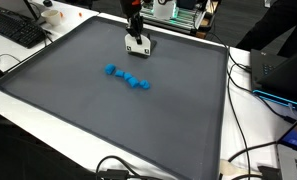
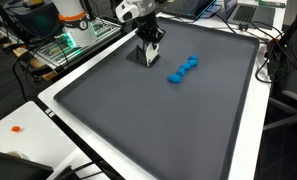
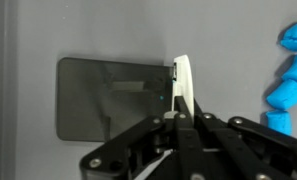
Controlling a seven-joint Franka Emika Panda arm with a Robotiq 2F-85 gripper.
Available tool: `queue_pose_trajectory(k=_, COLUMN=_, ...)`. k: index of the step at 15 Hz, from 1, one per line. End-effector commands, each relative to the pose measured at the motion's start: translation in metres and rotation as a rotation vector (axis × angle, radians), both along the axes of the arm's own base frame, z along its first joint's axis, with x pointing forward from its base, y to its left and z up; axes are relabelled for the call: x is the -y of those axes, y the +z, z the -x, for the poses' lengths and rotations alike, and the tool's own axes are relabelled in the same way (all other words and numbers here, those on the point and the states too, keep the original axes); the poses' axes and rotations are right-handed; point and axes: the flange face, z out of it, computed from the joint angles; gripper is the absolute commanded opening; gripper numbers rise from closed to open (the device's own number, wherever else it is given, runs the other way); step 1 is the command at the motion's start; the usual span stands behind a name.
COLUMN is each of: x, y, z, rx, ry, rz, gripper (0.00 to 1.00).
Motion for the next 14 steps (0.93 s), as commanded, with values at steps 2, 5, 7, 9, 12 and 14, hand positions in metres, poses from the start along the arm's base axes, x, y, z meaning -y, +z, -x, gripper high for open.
queue_pose_trajectory(k=2, x=-0.004, y=-0.008, z=0.001, rx=0.005, ry=-0.026, rz=0.005, gripper=0.01)
queue_pose_trajectory(k=5, x=-0.004, y=-0.011, z=0.001, rx=-0.012, ry=-0.023, rz=0.004, gripper=0.01)
queue_pose_trajectory(k=7, x=-0.004, y=-0.012, z=0.002, rx=-0.025, ry=-0.025, rz=-0.001, gripper=0.01)
queue_pose_trajectory(k=9, x=-0.003, y=-0.012, z=0.002, rx=-0.029, ry=-0.027, rz=0.001, gripper=0.01)
queue_pose_trajectory(k=12, x=0.0, y=-0.006, z=0.003, rx=-0.018, ry=-0.033, rz=0.003, gripper=0.36)
queue_pose_trajectory(k=14, x=0.003, y=0.0, z=0.003, rx=-0.011, ry=-0.037, rz=0.013, gripper=0.5)
